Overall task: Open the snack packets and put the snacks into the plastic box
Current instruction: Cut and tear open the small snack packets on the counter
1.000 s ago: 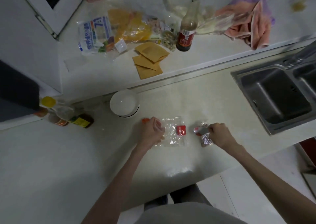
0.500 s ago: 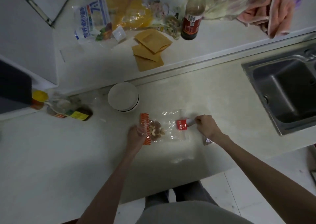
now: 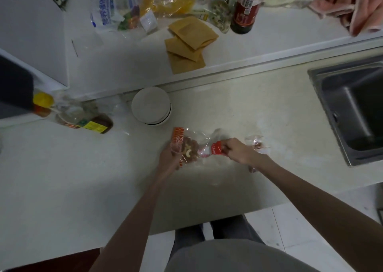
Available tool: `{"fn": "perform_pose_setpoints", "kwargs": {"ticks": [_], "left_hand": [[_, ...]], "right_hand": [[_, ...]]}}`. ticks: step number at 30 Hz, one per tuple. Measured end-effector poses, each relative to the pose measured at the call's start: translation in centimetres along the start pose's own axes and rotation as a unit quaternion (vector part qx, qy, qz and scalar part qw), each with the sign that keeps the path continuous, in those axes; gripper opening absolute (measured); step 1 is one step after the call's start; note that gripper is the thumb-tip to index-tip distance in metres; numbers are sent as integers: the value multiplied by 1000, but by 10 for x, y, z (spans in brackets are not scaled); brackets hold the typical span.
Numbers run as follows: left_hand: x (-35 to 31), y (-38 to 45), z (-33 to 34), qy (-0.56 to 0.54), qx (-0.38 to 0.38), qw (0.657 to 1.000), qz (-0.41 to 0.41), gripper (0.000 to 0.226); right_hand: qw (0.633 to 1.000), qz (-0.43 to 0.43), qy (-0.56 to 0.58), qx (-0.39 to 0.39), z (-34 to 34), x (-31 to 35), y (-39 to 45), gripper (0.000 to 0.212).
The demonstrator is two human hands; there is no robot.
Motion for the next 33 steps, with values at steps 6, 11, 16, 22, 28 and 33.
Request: {"fn": "perform_pose_setpoints", "kwargs": {"ticks": [6, 11, 16, 22, 28, 33], "left_hand": [[5, -1, 5, -26, 17, 999, 17, 18], [9, 1, 6, -23, 9, 1000, 19, 12], [9, -1, 7, -34, -22, 999, 25, 9], [10, -2, 10, -20, -12, 999, 23, 7], [8, -6, 10, -38, 14, 999, 10, 3], [8, -10, 6, -54, 42, 998, 12, 8]], "right_hand": [[992, -37, -120, -32, 23, 8, 10, 28], [977, -61, -195, -60, 46, 29, 9, 22], [953, -71, -275, -102, 58, 39, 4, 26], [969, -38, -215, -112, 63, 38, -4, 25], [987, 36, -77, -137, 69, 34, 10, 16], [983, 96, 45, -152, 72, 19, 18, 39]]}}
Point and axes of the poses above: each hand's wrist, its own y-axis towards the middle knuckle, its own z-axis out of the palm, x = y × z, the point moved 2 cm from there along y, towards the middle knuckle, and after that the axes turned 14 degrees about y, right-handed, at the moved point
